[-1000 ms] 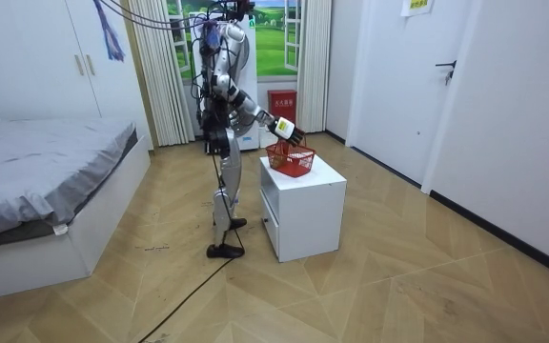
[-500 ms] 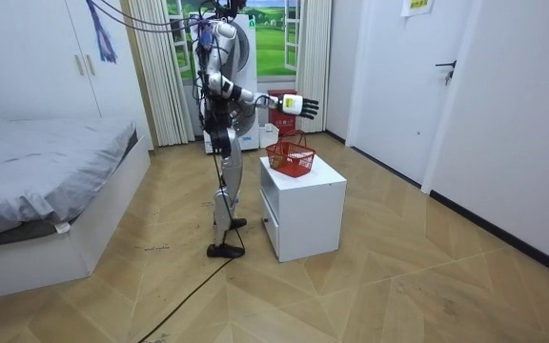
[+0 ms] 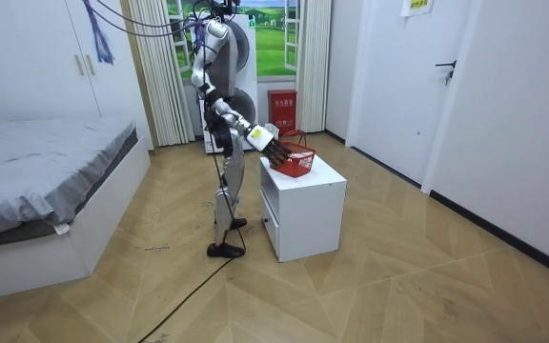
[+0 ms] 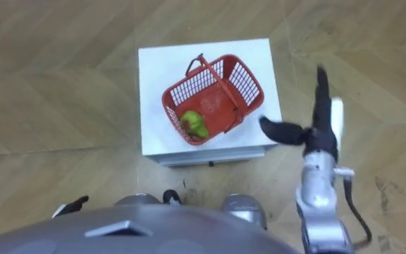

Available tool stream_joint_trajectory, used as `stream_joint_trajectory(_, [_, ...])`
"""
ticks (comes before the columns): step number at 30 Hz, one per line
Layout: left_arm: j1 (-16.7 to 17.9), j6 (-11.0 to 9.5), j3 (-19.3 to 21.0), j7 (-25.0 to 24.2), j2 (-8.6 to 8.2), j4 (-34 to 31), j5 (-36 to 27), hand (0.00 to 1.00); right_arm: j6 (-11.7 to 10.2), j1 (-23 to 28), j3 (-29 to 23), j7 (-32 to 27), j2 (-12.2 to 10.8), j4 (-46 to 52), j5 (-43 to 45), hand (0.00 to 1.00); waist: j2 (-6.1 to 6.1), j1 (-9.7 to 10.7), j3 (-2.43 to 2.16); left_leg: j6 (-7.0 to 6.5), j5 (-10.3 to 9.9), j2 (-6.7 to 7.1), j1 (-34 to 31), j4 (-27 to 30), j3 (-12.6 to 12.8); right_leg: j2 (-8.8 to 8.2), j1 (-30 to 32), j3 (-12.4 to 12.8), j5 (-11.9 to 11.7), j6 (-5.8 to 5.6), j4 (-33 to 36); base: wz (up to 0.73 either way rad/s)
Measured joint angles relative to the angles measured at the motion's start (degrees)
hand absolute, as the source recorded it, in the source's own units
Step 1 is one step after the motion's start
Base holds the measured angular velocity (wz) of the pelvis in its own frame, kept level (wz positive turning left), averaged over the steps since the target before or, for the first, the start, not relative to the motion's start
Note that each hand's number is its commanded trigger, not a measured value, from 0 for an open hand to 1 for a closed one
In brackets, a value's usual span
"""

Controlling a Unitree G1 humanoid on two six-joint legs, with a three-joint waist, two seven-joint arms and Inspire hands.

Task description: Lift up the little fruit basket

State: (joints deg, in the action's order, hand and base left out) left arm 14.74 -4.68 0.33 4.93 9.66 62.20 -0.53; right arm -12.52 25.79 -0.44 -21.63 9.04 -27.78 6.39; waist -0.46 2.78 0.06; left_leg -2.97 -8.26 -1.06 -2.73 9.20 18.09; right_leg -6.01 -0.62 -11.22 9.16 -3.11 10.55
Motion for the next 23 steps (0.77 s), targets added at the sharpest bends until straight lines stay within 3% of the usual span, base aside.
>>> stream_joint_trajectory(4, [-0.20,-0.52,2.61,0.74,-0.38,0.04,0.08,0.00,0.13,-0.15,-3.14,-2.80,0.20,-17.99,0.06,0.00,-0.09,0.04,-0.22,0.07,-0.05,0.38,1.49,-0.90,0.49,-0.18,-1.07,0.31,0.33,0.23,-0.67,-0.11])
stream_joint_trajectory(6, [0.06,-0.57,3.43,1.14,-0.40,0.17,0.07,0.00,1.03,-0.17,-3.20,-3.61,0.23,-24.93,0.06,0.00,-0.12,-0.05,-0.03,0.16,-0.10,0.55,2.31,-1.11,0.49,-0.29,-1.74,0.25,0.67,0.41,-0.65,0.00])
stream_joint_trajectory(8, [0.46,-0.28,4.11,1.13,-0.39,0.30,0.08,0.00,2.59,-0.22,-3.22,-3.34,0.07,-30.37,-0.29,0.00,-0.23,0.05,-0.22,0.22,-0.17,0.63,2.86,-1.17,0.36,-0.29,-2.41,0.09,0.76,0.34,-0.94,0.00])
stream_joint_trajectory(12, [0.73,1.94,5.91,0.68,-0.37,1.39,1.29,0.00,7.54,-3.05,-4.91,1.43,-0.05,-39.14,-1.43,0.00,-0.57,0.13,-0.21,0.35,-0.36,0.78,4.32,-1.32,0.29,-0.40,-3.92,0.12,1.27,0.47,-0.85,-0.01])
stream_joint_trajectory(14, [0.67,3.31,6.49,0.58,-0.29,2.02,1.36,0.00,10.06,-5.23,-5.81,4.60,-0.12,-41.38,-1.98,0.00,-1.42,0.18,-0.15,0.33,-0.65,1.23,4.53,-0.52,0.28,-0.96,-4.38,-0.03,2.43,1.20,-0.95,0.00])
stream_joint_trajectory(17, [0.60,5.40,6.25,-0.01,-0.33,1.97,2.63,0.00,12.35,-6.99,-5.72,8.62,-0.46,-42.07,-2.45,0.00,-2.13,0.22,-0.20,0.30,-0.65,1.38,4.63,-0.07,-0.69,-1.12,-5.06,-0.83,2.87,0.75,-1.14,0.15])
stream_joint_trajectory(23, [0.88,10.49,6.19,-1.58,-0.42,1.94,6.10,0.00,18.41,-9.93,-5.34,15.36,-0.59,-43.03,-1.61,0.00,-1.69,0.09,-0.23,0.41,-1.15,1.49,5.24,0.42,-1.86,-1.03,-6.98,-1.43,2.87,0.78,-1.82,0.09])
